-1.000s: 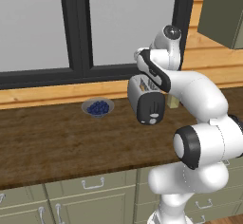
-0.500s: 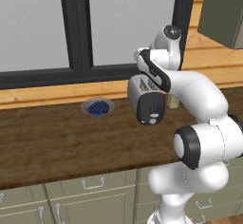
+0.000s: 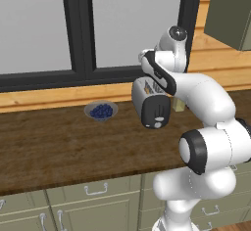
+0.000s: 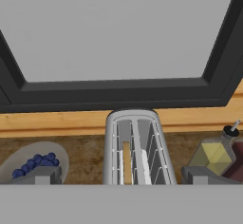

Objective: Start the toaster. Once the lever pops up, take the bread to the plate on the dining counter.

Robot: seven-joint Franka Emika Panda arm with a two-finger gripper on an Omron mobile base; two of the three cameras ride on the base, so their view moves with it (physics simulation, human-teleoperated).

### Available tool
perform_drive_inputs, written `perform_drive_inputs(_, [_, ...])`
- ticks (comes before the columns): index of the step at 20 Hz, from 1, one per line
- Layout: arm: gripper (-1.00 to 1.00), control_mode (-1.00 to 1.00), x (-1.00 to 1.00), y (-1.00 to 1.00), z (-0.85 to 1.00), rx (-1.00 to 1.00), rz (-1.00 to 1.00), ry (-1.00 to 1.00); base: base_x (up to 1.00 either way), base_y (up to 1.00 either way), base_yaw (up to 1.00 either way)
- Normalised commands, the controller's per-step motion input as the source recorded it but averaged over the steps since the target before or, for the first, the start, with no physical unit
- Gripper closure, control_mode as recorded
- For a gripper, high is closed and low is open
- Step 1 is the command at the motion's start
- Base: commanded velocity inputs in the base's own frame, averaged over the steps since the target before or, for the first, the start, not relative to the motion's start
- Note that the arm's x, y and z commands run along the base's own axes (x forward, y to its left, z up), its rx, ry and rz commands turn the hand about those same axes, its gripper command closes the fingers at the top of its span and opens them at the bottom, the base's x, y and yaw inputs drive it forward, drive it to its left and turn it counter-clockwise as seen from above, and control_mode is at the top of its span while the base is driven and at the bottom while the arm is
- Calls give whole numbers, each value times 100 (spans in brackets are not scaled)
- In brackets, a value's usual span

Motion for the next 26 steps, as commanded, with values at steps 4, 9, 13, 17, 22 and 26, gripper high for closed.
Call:
perform_drive_inputs(4, [-100, -100, 0, 0, 0, 0, 0, 0, 0, 0, 0])
perform_drive_inputs(9, [-100, -100, 0, 0, 0, 0, 0, 0, 0, 0, 0])
perform_drive_inputs(13, [-100, -100, 0, 0, 0, 0, 0, 0, 0, 0, 0])
perform_drive_inputs(17, [-100, -100, 0, 0, 0, 0, 0, 0, 0, 0, 0])
perform_drive_inputs(22, [-100, -100, 0, 0, 0, 0, 0, 0, 0, 0, 0])
perform_drive_inputs(26, [-100, -100, 0, 0, 0, 0, 0, 0, 0, 0, 0])
